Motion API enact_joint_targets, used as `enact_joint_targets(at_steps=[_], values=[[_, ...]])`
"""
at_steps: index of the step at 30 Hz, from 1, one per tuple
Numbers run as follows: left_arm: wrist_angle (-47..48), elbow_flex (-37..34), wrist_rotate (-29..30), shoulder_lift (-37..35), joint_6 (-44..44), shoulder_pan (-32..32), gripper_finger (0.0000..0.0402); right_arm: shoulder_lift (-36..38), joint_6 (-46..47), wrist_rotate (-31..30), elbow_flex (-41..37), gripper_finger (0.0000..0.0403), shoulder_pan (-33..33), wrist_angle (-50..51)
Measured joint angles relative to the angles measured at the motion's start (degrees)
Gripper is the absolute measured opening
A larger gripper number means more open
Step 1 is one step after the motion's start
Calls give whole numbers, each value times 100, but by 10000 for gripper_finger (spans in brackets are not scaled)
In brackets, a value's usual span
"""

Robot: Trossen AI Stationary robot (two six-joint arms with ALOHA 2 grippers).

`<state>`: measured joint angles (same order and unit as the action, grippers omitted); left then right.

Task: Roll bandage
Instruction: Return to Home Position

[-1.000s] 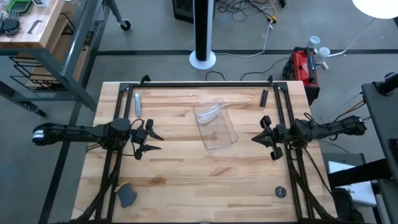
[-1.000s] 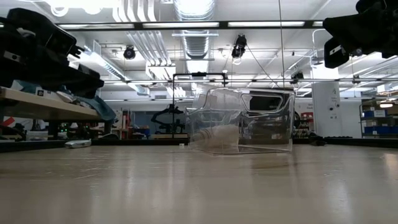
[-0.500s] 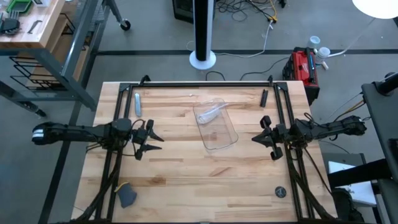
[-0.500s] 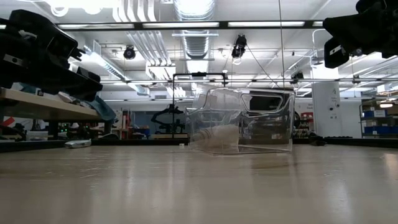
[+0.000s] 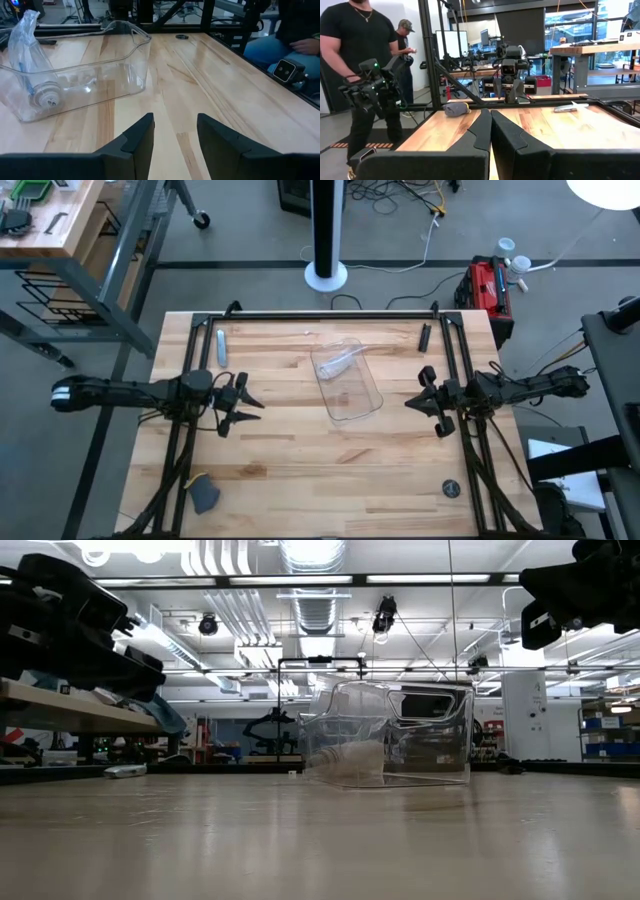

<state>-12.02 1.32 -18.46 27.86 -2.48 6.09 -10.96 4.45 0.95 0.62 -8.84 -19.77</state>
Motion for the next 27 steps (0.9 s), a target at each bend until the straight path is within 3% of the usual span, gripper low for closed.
enact_joint_targets(at_steps=[27], values=[[4,57,1,105,2,0,185,-2,-1,0,0,2,0,0]])
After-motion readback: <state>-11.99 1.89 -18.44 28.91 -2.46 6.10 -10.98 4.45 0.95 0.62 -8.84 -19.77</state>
